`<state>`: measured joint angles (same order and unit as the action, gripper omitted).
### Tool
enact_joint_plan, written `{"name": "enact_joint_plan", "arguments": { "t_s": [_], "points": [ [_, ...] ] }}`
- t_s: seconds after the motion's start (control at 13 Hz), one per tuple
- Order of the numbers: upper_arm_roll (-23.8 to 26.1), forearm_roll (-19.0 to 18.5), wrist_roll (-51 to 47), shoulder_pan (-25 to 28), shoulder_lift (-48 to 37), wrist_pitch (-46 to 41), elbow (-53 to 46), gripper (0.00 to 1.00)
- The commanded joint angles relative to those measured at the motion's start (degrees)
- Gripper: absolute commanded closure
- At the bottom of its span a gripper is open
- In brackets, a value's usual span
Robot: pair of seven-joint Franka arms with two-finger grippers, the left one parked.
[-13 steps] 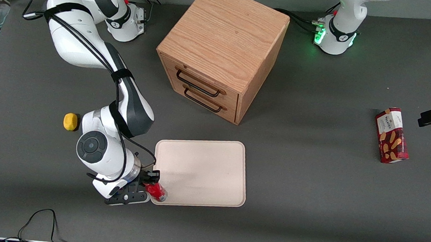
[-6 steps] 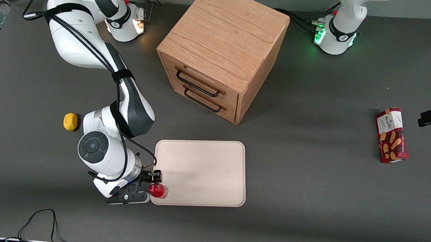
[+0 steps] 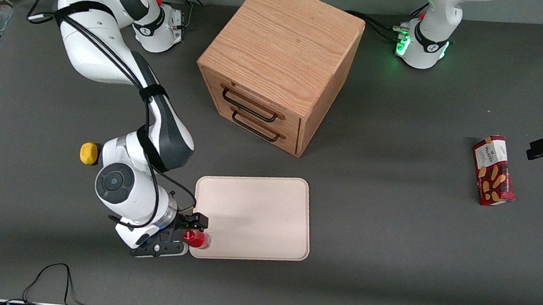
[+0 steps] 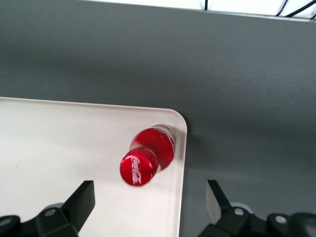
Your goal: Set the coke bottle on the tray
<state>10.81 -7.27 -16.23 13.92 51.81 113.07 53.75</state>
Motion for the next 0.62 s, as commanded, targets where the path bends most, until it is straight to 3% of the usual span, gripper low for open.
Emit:
{"name": "enact_joint_plan", "arguments": {
  "t_s": [0.0, 0.15, 0.38, 0.54],
  "points": [
    [-0.6, -0.4, -0.9, -2.7, -14.8, -0.3, 16.9, 0.00],
    [-1.7, 1.7, -1.0, -4.2, -25.0, -0.9, 27.3, 0.00],
    [-7.5, 7.7, -0.9, -4.2, -40.9, -0.9, 43.5, 0.00],
    [-11.0, 8.1, 1.4, -4.1, -51.2, -0.9, 53.5, 0.00]
  ]
}}
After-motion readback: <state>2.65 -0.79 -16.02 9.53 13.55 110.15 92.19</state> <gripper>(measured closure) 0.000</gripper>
